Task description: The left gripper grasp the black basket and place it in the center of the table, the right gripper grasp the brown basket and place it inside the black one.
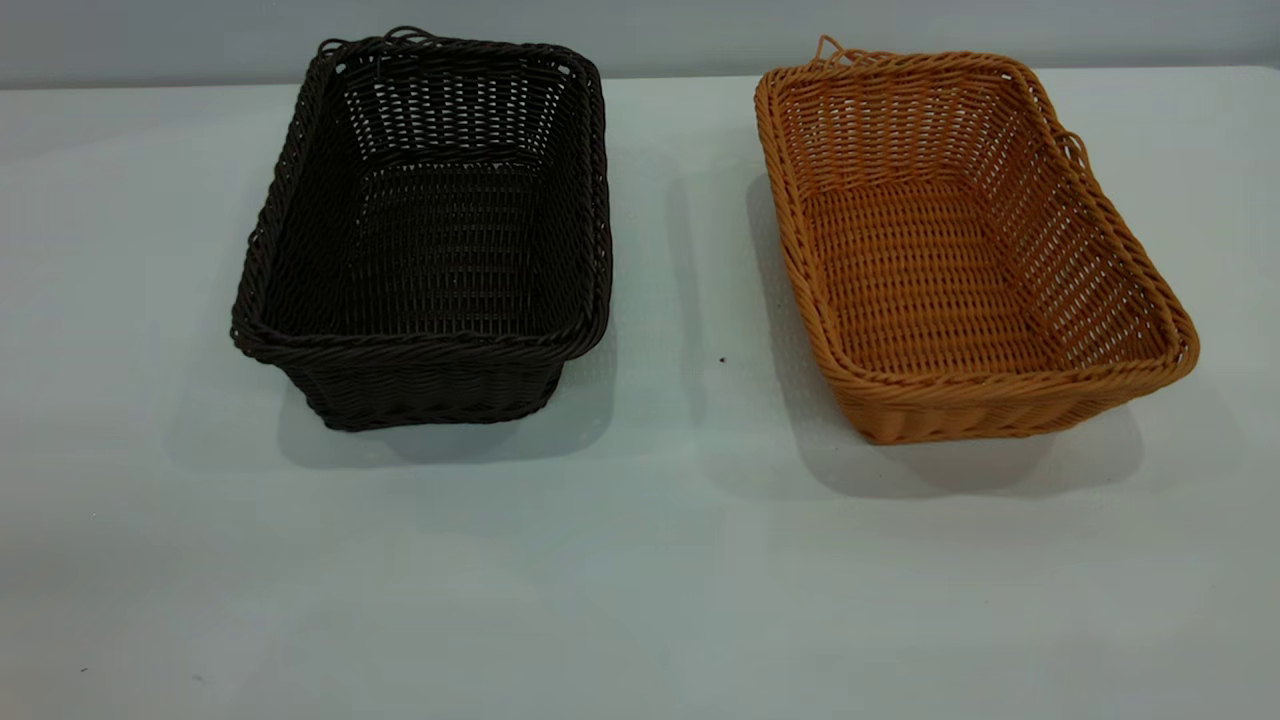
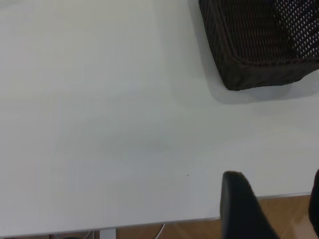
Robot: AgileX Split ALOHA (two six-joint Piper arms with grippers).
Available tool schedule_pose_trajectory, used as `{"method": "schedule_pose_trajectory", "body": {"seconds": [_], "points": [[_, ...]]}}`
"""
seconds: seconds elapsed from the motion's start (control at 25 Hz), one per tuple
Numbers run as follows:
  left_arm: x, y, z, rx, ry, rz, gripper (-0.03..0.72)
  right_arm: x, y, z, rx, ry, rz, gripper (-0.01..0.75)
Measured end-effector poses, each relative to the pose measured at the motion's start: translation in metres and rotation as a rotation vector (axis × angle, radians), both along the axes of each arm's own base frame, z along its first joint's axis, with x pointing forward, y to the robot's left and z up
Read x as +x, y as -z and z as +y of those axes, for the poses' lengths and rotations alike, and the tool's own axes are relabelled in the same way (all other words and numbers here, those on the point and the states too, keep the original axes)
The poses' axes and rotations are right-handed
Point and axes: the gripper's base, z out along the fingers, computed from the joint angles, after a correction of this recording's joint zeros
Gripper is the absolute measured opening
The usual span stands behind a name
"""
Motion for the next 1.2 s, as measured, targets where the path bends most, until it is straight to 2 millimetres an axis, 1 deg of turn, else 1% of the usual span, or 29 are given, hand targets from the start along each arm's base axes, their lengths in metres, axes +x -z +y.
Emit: {"method": "schedule_pose_trajectory", "body": {"seconds": [0.56,0.64,0.72,0.8,0.88,1.0,1.12,1.2], "points": [[0.000,0.000,0.000,0.000,-0.001,0.000,0.309,0.000,-0.001,0.000,0.001,0.001,-0.008,0.523],[0.000,0.000,0.002,0.002,-0.026,0.001,0.309,0.000,-0.001,0.000,0.002,0.002,-0.008,0.523],[0.005,0.000,0.005,0.004,-0.071,0.032,0.309,0.002,-0.001,0.000,0.007,0.001,0.003,0.523],[0.016,-0.001,0.007,0.015,-0.101,0.113,0.309,0.012,-0.002,0.003,0.024,-0.008,0.066,0.523],[0.032,0.000,0.007,0.036,-0.096,0.225,0.309,0.028,-0.002,0.005,0.045,-0.011,0.161,0.528],[0.066,0.000,0.005,0.068,-0.069,0.380,0.313,0.058,-0.001,0.010,0.078,-0.015,0.283,0.557],[0.104,-0.003,0.002,0.062,-0.048,0.431,0.338,0.089,0.006,0.014,0.093,-0.039,0.393,0.601],[0.127,-0.005,-0.002,0.049,-0.025,0.442,0.370,0.111,0.015,0.019,0.105,-0.067,0.465,0.616]]}}
